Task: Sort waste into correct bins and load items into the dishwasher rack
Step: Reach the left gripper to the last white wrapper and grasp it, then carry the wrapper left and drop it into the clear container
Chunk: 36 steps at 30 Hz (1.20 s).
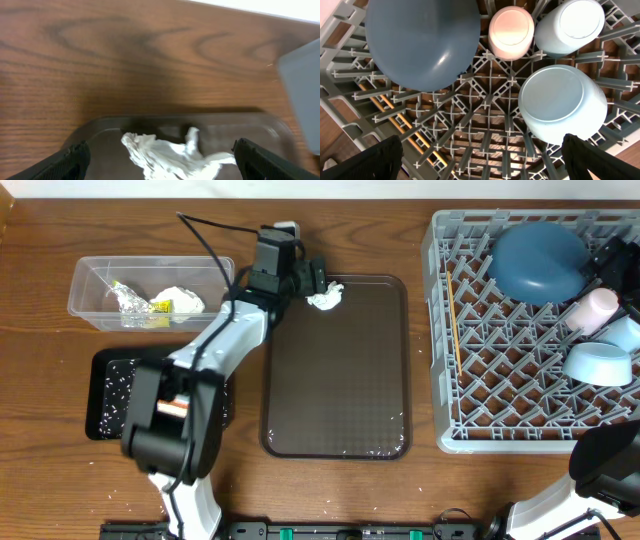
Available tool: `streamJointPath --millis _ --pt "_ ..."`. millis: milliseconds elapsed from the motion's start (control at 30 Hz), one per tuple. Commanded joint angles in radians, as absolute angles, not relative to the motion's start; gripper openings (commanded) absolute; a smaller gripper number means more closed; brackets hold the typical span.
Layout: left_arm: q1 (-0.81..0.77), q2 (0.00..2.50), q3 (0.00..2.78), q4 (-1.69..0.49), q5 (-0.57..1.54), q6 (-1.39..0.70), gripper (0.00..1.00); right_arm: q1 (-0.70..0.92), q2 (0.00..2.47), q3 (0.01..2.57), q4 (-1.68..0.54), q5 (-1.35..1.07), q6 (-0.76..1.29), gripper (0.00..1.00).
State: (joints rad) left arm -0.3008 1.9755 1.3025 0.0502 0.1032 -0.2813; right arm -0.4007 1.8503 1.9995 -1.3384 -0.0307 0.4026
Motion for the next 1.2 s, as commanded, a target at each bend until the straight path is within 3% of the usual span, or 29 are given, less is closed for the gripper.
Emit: streamJointPath --millis 0,300,533,633,667,933,1167 --pt "-0.327 2.022 1.314 0.077 0.07 -0.232 0.94 -0.406 1.851 1.999 -1.339 -0.033 0.414 0.99" --pt "-0.385 2.104 1.314 0.081 0.058 -0.233 0.93 -0.406 1.851 1.999 -1.339 -0.033 0.414 0.99" --pt "-0.389 2.104 1.313 0.038 0.058 -0.233 0.45 -0.405 1.851 1.999 -1.339 -0.033 0.414 0.99" --pt "-0.389 2.099 1.313 0.013 0.059 -0.234 0.11 -0.406 1.851 1.999 -1.339 -0.033 0.414 0.99" --pt "-0.389 2.092 1.313 0.0 0.059 -0.239 0.06 -0.406 1.851 1.999 -1.339 -0.033 0.414 0.99" --pt "-0.381 1.856 1.313 -0.076 0.001 -0.263 0.06 -0.406 1.851 1.999 -1.339 -0.033 0.414 0.99" --pt "-0.3 1.665 1.313 -0.12 -0.457 -0.263 0.06 -0.405 1.851 1.999 -1.339 -0.033 0.414 0.99"
